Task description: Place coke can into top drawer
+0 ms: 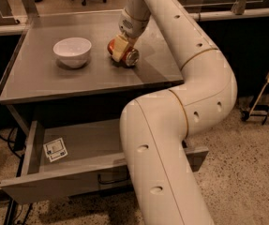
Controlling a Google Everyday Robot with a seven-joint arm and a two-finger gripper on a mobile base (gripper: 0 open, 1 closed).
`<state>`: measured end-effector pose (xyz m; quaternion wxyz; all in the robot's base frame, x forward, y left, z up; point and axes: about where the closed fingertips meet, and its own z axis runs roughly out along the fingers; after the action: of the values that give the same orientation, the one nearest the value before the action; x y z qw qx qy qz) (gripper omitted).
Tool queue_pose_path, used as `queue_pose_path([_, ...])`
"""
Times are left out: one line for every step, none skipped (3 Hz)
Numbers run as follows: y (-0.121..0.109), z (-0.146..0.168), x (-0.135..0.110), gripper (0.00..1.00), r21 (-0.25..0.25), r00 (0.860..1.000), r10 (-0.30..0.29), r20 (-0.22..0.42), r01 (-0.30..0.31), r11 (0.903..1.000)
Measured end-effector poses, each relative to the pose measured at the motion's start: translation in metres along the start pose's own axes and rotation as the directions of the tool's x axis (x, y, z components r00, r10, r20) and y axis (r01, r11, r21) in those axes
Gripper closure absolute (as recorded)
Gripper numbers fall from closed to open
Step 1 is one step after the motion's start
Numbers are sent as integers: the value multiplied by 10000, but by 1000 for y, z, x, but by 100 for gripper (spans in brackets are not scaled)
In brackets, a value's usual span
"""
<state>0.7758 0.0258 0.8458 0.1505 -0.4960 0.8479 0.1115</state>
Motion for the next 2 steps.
queue_pose_path([-1,0,-3,100,41,9999,-44,111,44,10000])
queue_pose_path([-3,-2,-9,100,133,9990,-183,401,178,9998])
